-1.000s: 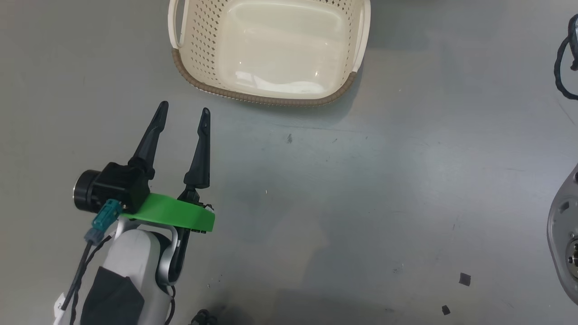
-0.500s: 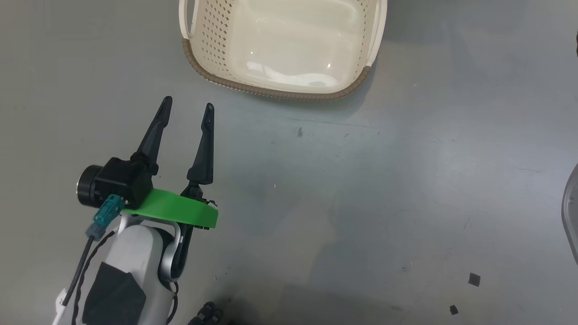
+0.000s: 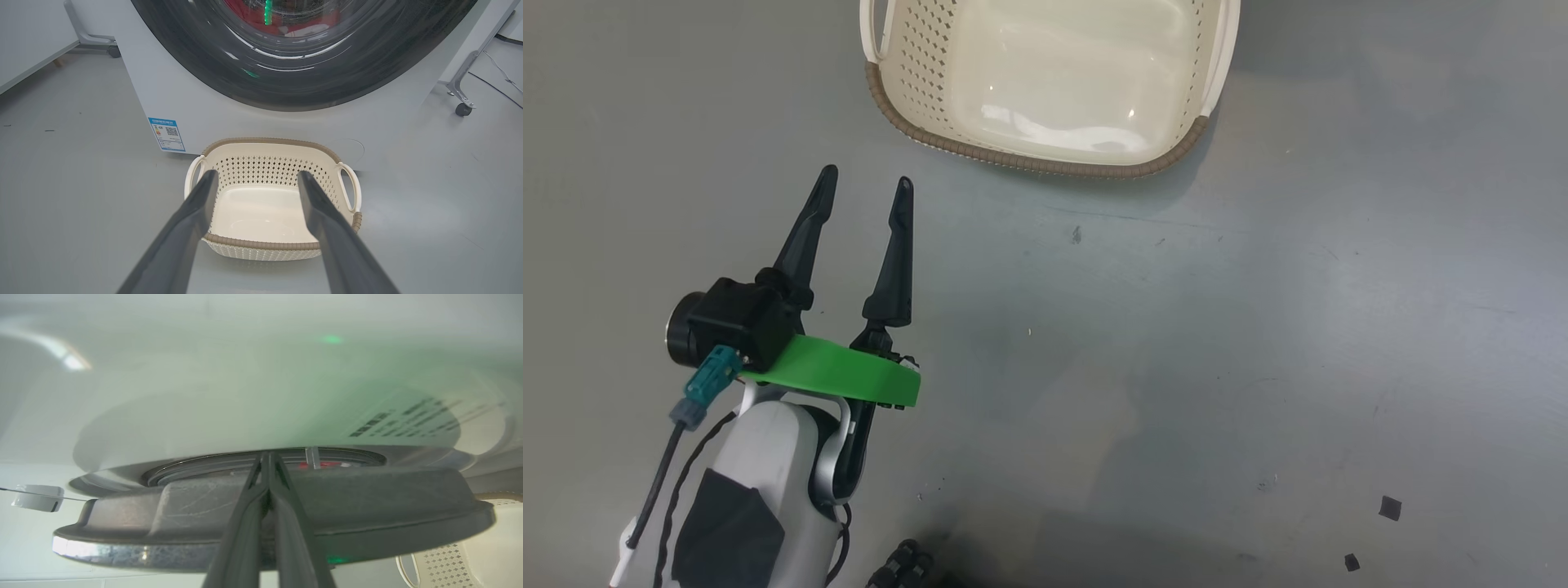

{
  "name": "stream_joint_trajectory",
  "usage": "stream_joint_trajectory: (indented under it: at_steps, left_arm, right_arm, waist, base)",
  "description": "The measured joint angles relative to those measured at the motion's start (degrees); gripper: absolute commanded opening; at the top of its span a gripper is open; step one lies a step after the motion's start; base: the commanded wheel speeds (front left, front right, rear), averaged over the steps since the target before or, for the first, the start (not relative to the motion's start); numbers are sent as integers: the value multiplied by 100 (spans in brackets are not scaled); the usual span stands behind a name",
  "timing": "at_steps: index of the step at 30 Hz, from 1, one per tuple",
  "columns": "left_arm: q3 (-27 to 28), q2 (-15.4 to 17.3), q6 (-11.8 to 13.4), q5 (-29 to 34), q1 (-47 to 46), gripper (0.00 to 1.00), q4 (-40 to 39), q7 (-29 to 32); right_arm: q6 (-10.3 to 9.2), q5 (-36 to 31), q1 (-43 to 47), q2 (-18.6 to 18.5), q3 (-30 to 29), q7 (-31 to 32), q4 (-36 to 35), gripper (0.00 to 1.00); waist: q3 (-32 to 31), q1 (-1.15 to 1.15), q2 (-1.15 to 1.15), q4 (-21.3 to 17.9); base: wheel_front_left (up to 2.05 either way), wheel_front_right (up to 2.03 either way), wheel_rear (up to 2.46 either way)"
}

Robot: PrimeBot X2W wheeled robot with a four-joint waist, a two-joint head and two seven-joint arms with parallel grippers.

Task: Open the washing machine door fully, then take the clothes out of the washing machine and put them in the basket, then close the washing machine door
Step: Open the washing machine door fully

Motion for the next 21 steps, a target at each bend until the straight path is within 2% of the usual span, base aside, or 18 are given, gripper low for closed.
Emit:
stream_joint_trajectory:
  at_steps: [21]
  left_arm:
    - [-20, -2, 0, -23, -2, 100, 55, 0]
  right_arm:
    - [-1, 143, -99, -109, -62, 435, 704, 0]
  waist:
    - [-160, 0, 0, 47]
  base:
    - [0, 0, 0]
